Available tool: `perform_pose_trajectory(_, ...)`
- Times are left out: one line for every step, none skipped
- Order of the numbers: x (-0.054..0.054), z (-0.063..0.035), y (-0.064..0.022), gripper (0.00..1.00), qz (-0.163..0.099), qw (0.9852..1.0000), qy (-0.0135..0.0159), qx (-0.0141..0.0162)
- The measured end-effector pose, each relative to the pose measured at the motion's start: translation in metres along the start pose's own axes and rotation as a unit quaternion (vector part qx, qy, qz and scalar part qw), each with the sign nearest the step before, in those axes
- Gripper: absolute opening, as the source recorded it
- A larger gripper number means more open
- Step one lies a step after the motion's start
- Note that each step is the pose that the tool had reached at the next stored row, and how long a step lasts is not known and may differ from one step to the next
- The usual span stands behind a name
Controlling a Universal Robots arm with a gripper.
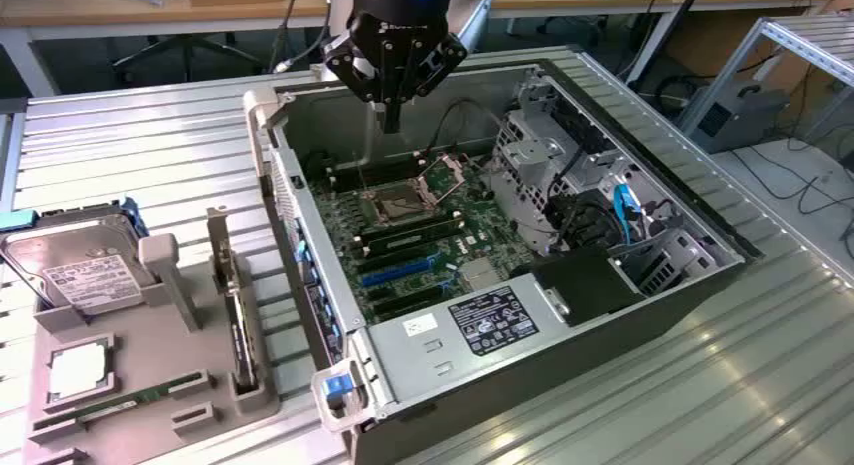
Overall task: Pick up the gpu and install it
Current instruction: 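Reach for the gpu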
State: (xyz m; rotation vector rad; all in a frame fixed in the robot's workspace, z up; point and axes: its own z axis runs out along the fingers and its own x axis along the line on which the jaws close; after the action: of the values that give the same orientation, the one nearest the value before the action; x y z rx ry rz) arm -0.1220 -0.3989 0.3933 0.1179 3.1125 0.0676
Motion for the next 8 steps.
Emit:
perform_pose_trajectory(0.0000, 0.0000, 0.0000, 0.11, 0.000, 1.0000, 0.0000, 0.0000)
perform_pose_trajectory(0.0000, 0.0000, 0.0000, 0.11, 0.000, 1.0000, 0.0000, 0.0000)
perform_pose_trajectory(0.0000, 0.0000, 0.0000, 0.11, 0.000, 1.0000, 0.0000, 0.0000)
perform_pose_trajectory(0.0000, 0.0000, 0.0000, 0.11, 0.000, 1.0000, 0.0000, 0.0000)
perform_pose_trajectory(0.0000, 0.0000, 0.0000, 0.11, 0.000, 1.0000, 0.0000, 0.0000)
perform_pose_trajectory(0.0000, 0.0000, 0.0000, 0.11, 0.000, 1.0000, 0.0000, 0.0000)
perform_pose_trajectory(0.0000, 0.0000, 0.0000, 0.11, 0.000, 1.0000, 0.0000, 0.0000)
perform_pose_trajectory(0.0000, 0.0000, 0.0000, 0.11, 0.000, 1.0000, 0.0000, 0.0000)
